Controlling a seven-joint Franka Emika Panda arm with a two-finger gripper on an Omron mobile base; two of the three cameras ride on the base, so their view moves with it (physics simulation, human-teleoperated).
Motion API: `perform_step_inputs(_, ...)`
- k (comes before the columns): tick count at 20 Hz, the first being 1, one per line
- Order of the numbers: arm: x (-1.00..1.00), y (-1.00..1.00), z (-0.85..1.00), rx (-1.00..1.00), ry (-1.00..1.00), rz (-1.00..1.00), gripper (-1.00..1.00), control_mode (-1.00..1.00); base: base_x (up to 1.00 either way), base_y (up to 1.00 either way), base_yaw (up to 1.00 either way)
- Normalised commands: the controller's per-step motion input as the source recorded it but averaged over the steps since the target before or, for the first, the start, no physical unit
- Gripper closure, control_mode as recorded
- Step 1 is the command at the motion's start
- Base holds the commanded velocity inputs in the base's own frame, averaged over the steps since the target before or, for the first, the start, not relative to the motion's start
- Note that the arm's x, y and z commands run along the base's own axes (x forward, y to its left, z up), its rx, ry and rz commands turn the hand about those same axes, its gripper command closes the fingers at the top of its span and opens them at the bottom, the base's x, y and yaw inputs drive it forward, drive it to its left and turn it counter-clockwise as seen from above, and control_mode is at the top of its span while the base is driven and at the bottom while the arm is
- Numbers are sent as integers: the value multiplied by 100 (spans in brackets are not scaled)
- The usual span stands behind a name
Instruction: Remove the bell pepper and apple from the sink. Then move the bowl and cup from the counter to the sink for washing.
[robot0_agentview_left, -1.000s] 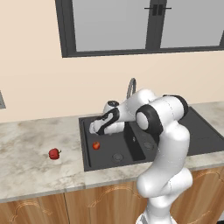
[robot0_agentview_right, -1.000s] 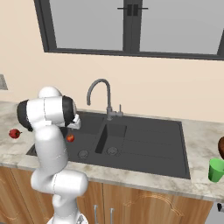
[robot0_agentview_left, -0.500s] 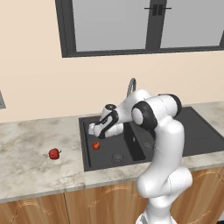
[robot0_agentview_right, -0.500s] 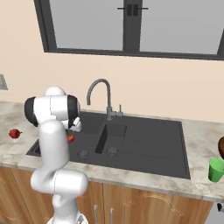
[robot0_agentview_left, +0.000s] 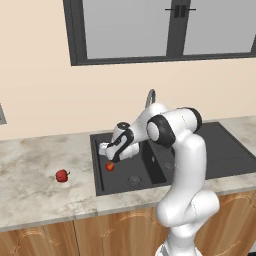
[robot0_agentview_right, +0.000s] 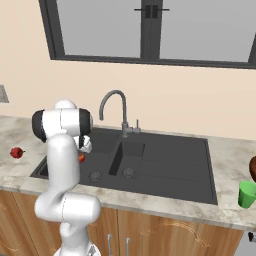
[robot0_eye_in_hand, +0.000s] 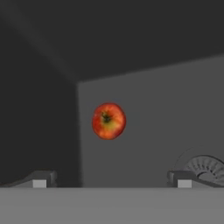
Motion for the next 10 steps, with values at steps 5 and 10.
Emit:
perform_step_inputs(5,12,5,-17,2,3,-4,-100,-100,0,0,0)
perform_step_inputs(10,19,2,-18,0,0,-4,-100,-100,0,0,0)
